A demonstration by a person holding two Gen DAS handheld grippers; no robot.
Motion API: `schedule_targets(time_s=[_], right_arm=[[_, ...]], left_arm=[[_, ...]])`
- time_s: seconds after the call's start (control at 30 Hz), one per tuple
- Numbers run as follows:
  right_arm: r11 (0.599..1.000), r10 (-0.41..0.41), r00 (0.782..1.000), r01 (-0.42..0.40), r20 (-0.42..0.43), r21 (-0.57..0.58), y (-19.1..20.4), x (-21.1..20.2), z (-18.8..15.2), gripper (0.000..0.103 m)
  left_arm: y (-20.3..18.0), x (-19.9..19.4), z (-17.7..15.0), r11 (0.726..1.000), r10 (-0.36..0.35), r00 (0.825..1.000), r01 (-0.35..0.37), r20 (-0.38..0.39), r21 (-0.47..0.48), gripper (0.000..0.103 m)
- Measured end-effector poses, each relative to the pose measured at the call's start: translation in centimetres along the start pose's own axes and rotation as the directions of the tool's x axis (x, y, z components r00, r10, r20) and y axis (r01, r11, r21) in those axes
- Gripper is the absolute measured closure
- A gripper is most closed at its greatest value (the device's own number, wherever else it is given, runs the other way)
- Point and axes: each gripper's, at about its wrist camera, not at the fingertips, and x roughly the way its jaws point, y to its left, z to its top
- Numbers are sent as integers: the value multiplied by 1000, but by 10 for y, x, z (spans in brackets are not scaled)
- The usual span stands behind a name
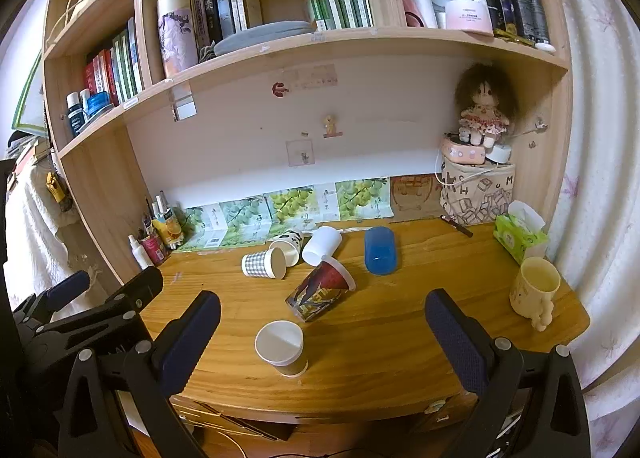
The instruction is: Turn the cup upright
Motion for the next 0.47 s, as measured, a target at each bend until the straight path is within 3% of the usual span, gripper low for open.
schedule_targets(time_s=[0.47], right_arm=[[1000,5,1000,-5,2,-21,-12,6,11,1]], left_arm=[[-10,2,5,1000,15,1000,-15,23,-18,1]])
